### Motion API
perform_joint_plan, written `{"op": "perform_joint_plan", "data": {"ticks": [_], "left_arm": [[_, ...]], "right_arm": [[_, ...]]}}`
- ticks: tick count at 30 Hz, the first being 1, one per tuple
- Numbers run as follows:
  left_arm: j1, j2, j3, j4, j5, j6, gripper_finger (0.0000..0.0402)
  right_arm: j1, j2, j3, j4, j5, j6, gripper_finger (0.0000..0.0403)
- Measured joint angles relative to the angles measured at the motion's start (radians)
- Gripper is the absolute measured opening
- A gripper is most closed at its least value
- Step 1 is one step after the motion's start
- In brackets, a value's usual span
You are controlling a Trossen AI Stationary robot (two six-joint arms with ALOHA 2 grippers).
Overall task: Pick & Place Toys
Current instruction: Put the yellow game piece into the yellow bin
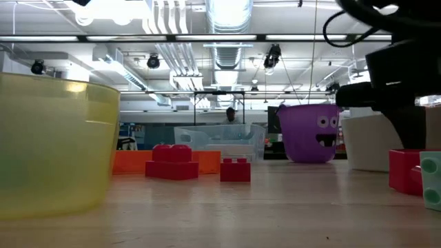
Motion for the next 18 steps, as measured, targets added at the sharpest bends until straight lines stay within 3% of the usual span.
{"op": "perform_joint_plan", "data": {"ticks": [2,12,18], "left_arm": [[0.000,0.000,-0.025,0.048,-0.004,-0.017,0.0275],[0.000,-0.001,-0.100,0.266,-0.004,-0.121,0.0275],[0.000,-0.001,-0.186,0.462,-0.005,-0.183,0.0275]], "right_arm": [[0.000,0.000,0.005,0.016,0.006,0.001,0.0123],[0.001,0.000,0.049,0.014,0.085,0.111,0.0123],[0.001,0.000,0.131,-0.057,0.277,0.148,0.0123]]}}
